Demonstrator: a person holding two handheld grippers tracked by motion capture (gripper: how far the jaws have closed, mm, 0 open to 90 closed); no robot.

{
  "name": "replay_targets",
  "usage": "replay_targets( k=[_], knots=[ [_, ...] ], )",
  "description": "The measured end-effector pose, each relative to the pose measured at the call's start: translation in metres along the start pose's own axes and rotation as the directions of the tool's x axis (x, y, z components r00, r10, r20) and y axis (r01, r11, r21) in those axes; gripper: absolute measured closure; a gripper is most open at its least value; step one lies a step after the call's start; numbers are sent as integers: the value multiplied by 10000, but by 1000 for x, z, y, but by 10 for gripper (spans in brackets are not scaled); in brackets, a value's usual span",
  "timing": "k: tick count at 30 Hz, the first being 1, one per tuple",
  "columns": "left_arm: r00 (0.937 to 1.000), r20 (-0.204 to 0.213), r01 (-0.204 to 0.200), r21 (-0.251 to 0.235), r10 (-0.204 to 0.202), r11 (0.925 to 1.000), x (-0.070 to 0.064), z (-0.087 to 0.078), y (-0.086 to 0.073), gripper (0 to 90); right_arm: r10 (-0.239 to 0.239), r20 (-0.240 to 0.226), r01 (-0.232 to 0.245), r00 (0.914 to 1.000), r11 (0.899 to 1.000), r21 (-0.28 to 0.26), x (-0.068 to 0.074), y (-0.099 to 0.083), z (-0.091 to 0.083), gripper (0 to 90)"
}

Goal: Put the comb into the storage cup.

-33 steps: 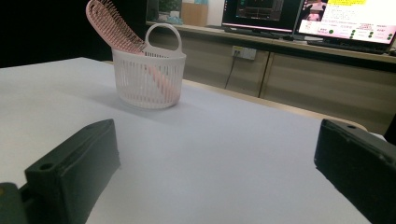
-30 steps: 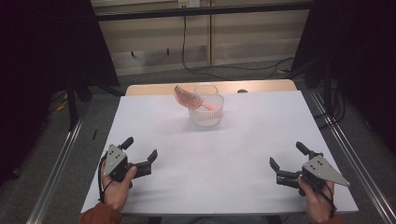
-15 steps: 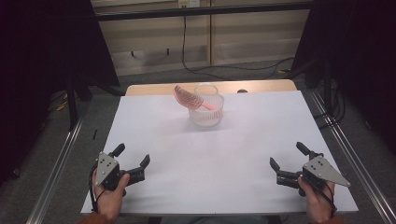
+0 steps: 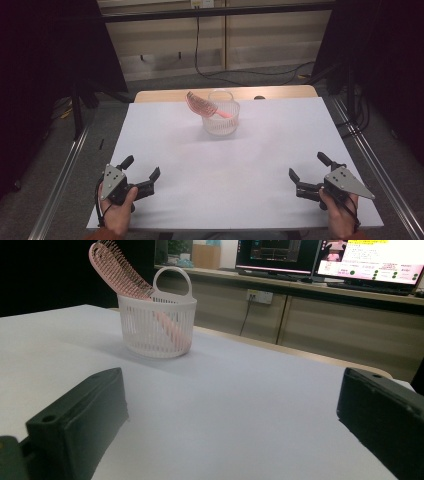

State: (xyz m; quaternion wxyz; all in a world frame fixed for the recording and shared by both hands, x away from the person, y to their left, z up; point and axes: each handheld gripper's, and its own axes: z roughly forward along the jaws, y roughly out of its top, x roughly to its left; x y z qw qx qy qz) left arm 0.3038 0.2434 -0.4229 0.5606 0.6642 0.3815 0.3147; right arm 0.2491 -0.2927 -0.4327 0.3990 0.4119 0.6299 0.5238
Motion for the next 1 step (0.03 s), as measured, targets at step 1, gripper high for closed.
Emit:
replay_targets(
  k=[1],
  knots=[
    [10000, -13, -26, -15, 26, 10000, 1, -1, 0, 25, 17, 2, -17, 10000, 10000, 4, 0, 0, 0, 0]
  ],
)
